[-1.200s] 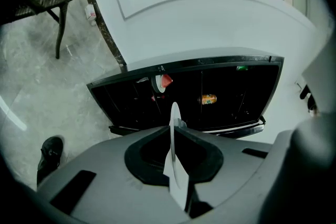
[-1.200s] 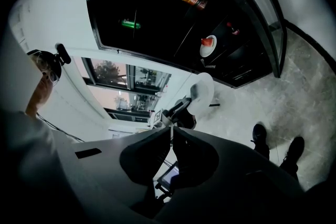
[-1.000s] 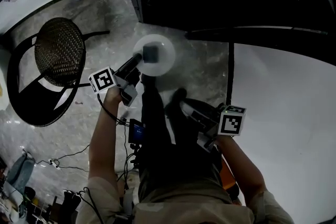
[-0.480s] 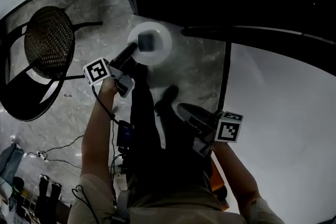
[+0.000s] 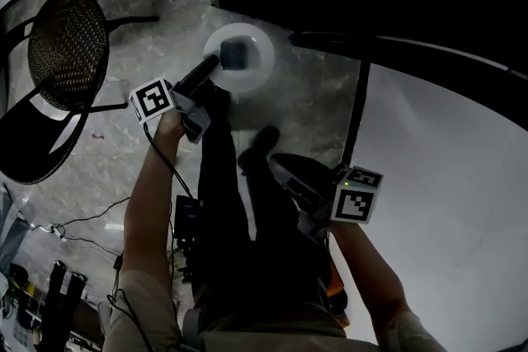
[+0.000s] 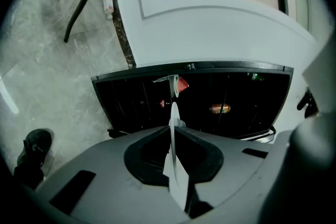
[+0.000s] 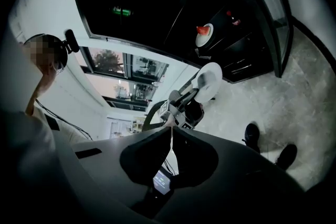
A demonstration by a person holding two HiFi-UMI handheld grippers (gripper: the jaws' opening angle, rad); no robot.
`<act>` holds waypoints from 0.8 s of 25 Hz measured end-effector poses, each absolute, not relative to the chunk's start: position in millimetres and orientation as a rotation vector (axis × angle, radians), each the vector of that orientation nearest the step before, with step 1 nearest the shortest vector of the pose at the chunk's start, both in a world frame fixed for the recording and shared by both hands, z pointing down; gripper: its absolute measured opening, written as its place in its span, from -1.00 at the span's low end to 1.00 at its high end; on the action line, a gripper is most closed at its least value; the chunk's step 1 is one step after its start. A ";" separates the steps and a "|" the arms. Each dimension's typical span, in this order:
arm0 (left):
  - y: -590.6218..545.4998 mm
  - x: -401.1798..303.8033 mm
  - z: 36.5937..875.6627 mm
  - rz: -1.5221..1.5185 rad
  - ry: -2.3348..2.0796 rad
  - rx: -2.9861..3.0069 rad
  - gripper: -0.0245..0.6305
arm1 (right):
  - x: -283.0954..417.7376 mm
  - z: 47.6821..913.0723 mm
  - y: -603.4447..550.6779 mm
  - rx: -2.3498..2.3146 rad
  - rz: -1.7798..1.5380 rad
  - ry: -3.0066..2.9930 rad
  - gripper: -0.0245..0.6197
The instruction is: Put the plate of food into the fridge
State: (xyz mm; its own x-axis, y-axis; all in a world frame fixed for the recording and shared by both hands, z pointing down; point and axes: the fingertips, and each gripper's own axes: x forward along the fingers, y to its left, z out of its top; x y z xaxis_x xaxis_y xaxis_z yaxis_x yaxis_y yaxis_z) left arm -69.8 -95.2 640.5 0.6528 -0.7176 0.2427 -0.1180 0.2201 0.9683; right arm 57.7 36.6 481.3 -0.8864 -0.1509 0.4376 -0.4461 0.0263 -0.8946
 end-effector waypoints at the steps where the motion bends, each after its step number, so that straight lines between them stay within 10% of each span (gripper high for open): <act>1: -95.4 -70.2 642.8 -0.486 -0.796 1.307 -0.87 | 54.0 480.6 36.4 0.599 1.951 -2.087 -0.83; 20: -114.4 -71.8 689.7 -0.455 -0.839 1.341 -0.87 | 38.4 520.5 42.4 0.480 1.924 -2.094 -0.85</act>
